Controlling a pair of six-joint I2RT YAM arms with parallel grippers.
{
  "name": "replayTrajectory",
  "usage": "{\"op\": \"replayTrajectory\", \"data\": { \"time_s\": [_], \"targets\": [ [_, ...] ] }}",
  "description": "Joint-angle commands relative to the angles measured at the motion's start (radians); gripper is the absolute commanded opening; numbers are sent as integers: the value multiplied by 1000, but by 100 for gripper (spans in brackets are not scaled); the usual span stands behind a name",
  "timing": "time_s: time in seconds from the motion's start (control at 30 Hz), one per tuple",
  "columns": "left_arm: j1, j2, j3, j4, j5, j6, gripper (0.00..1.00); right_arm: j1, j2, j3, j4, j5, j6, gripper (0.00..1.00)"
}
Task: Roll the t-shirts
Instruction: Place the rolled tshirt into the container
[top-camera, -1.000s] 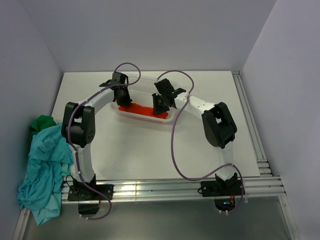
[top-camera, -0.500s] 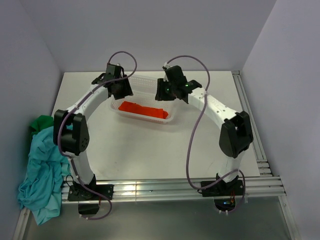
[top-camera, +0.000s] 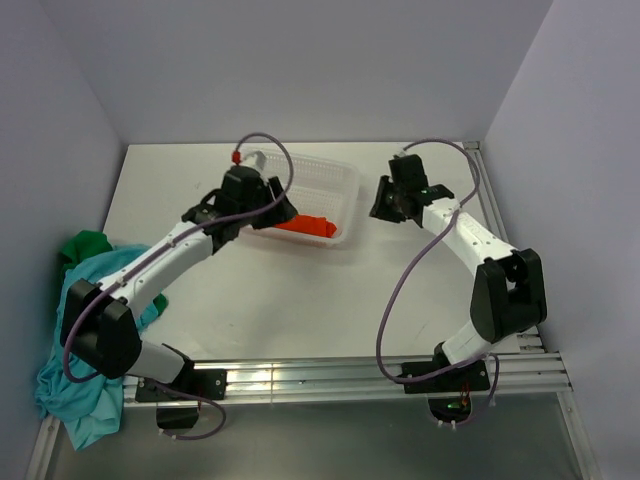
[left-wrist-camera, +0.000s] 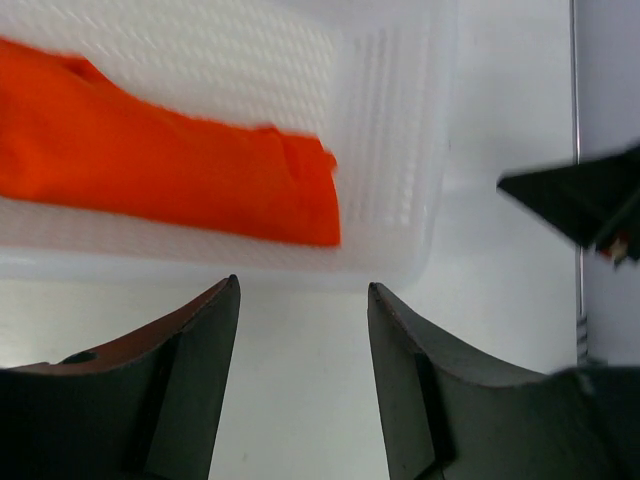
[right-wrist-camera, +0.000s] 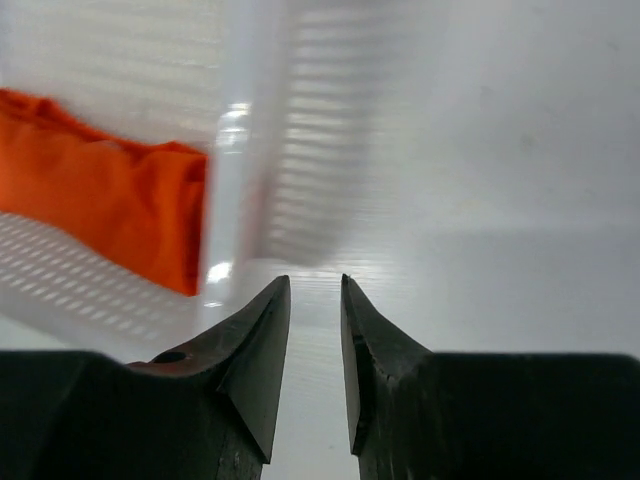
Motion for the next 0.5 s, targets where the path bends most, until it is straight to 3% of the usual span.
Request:
{"op": "replayTrajectory", "data": {
  "time_s": [0.0, 0.17, 0.47],
  "targets": [
    [-111, -44, -92, 105, -15, -74, 59, -71, -72, -68, 69, 48, 70, 34],
    [-166, -28, -198, 189, -17, -129, 54, -80, -54, -103, 91, 49, 93, 34],
    [-154, 118, -149, 169, -44, -117, 53, -60, 85, -68, 138, 24, 112, 34]
  ]
}}
